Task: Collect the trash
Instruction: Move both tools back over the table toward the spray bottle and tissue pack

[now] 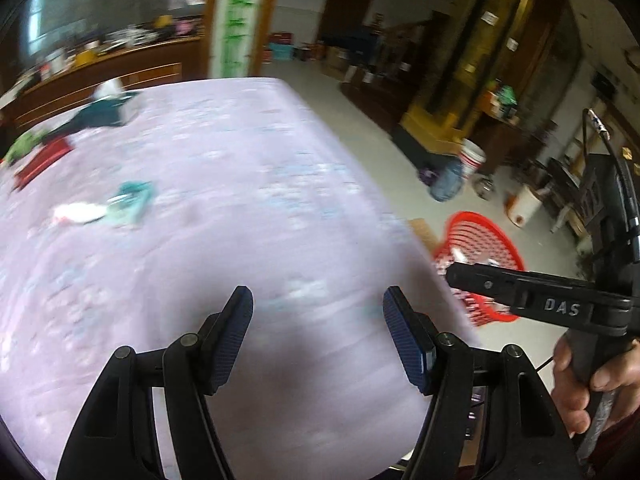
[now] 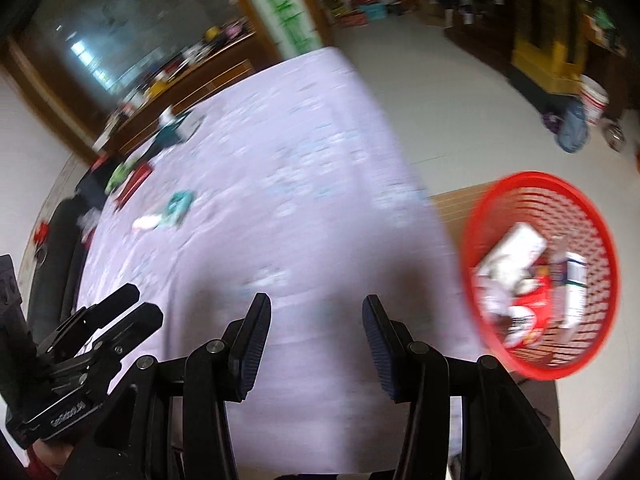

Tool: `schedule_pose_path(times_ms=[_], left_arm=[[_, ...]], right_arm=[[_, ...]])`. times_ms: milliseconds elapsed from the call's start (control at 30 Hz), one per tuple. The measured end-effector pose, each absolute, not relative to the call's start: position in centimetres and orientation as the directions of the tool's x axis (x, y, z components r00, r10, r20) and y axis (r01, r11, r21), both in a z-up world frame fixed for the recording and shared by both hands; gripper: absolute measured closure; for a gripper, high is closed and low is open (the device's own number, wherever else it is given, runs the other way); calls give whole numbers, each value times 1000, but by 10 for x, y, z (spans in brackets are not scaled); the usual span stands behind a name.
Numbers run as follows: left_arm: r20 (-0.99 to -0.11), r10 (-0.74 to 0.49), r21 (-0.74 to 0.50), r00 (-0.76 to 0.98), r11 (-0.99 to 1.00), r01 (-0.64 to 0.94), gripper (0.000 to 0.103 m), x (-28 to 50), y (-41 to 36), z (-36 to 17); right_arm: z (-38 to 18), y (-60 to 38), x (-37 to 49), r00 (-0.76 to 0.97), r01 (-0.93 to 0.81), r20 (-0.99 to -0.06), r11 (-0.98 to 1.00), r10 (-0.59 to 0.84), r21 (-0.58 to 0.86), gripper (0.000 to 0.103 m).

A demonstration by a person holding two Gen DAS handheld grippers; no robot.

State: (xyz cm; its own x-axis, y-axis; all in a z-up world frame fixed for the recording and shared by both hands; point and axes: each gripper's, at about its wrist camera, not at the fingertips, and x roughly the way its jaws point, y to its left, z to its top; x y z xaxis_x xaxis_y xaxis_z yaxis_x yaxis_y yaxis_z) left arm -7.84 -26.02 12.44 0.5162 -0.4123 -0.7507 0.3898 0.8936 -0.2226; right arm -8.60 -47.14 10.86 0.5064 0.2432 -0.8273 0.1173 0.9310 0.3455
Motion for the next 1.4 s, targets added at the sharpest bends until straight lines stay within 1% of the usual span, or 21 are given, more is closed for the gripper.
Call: schedule_pose_path(times_ms=[133, 333, 467, 500, 700, 800, 967, 1167, 1233, 1333, 1367, 1400], left_arm=[[-761, -344, -189, 550, 928, 320, 37, -64, -199, 122], [-792, -282, -179, 542, 955, 236, 37, -11, -100, 112], [-788, -289, -205, 544, 956, 210, 37, 38, -57, 108], [-787, -313, -231, 532, 949, 216, 37, 53, -50, 104], [-809, -322, -248, 491, 945, 211, 37, 123, -43, 77], [-819, -349, -266, 456, 934, 238, 37, 152, -48, 62], [-850, -350, -264, 394, 930, 256, 39, 184, -50, 37], [-846, -437, -338, 305, 883, 326, 39, 173, -44, 26], [-844, -443, -331, 302, 874, 356, 39, 162, -47, 26], [-852, -415, -288, 319, 881, 375, 39, 149, -55, 23], [-853, -408, -282, 325, 885, 371, 44, 148, -57, 22], [-857, -390, -266, 336, 894, 360, 54, 146, -60, 20]], right_arm=[[107, -425, -70, 479, 65, -832, 934, 280, 352, 52], [109, -375, -68, 464, -4, -836, 945, 292, 328, 52], [110, -370, -70, 461, 8, -846, 952, 268, 306, 52], [110, -370, -70, 461, 17, -848, 954, 259, 301, 52], [108, -381, -79, 456, 87, -866, 958, 207, 275, 52], [105, -388, -85, 443, 131, -878, 956, 181, 263, 52], [100, -400, -89, 425, 191, -893, 949, 151, 251, 52], [94, -405, -83, 412, 216, -899, 943, 146, 252, 52], [92, -402, -77, 405, 209, -902, 944, 152, 253, 52], [91, -395, -66, 401, 189, -902, 949, 162, 254, 52], [91, -391, -61, 401, 177, -901, 951, 166, 254, 52], [92, -387, -56, 401, 164, -900, 953, 171, 254, 52]])
